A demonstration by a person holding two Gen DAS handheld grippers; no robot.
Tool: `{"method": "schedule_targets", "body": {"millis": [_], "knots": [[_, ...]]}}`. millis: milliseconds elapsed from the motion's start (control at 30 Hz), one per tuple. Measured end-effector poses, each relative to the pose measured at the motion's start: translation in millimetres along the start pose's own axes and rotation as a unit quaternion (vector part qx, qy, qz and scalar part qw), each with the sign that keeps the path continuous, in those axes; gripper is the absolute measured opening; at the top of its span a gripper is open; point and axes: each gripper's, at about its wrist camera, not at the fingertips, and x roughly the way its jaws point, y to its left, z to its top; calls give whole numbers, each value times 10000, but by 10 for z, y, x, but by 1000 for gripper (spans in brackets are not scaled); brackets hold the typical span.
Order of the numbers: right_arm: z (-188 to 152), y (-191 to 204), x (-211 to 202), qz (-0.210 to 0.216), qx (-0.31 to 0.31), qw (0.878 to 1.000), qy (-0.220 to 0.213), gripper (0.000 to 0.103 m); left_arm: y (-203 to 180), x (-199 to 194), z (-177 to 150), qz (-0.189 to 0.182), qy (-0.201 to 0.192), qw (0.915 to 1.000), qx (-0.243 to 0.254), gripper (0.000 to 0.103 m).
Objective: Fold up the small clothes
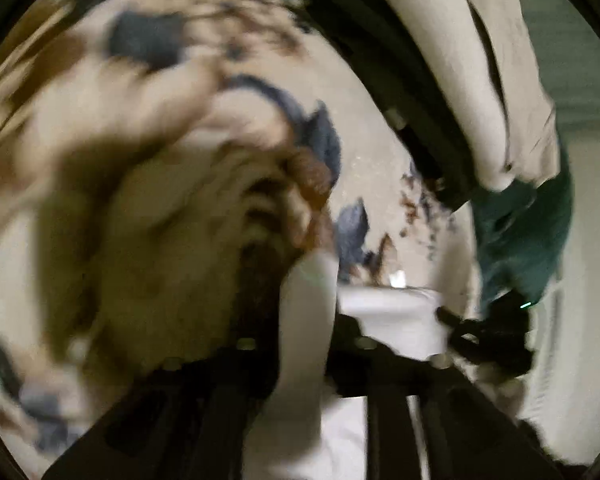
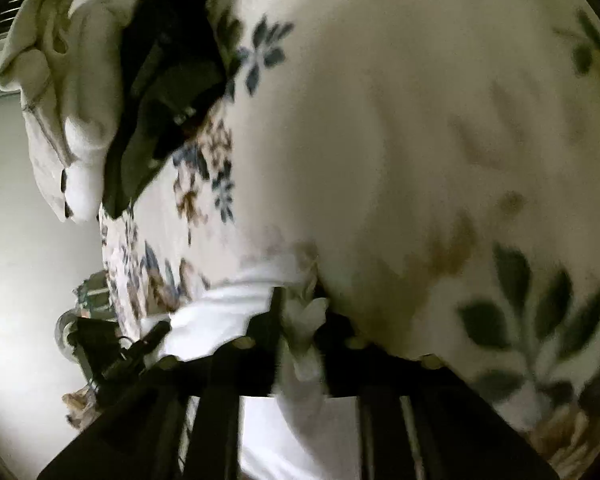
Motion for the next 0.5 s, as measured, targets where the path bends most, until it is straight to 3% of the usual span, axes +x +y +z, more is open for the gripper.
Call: {"method": "schedule_targets", "body": {"millis": [33, 67, 100, 267, 333, 367, 400, 500], "knots": [[-41, -15, -32, 26, 24, 10000, 89, 41, 62, -96, -74, -122, -60, 9999, -106, 40], [-124, -46, -102, 40, 45, 9999, 141, 54, 137, -200, -189, -176, -109, 9995, -239, 63], [-241, -92, -179, 78, 33, 9998, 174, 56, 185, -264, -275, -189, -129, 9992, -337, 68], [-940, -500, -200, -67, 427, 9949, 906, 57, 364, -295, -870, -32, 255, 9980, -576, 68], [-1201, -637, -128, -10, 658, 9923, 1047, 51, 335, -285, -1033, 161, 218, 9983, -512, 60], [-1338, -689, -127, 45, 796, 9923, 945, 17, 289, -295, -1105, 274, 162, 9985, -454, 35], [-1423, -713, -122, 117, 888, 9918, 914, 8, 272, -315, -1118, 307, 161, 9983, -463, 5], [-1641, -685, -237, 343, 1080, 9916, 631, 7, 247, -445, -1155, 334, -7, 9978, -576, 6]]}}
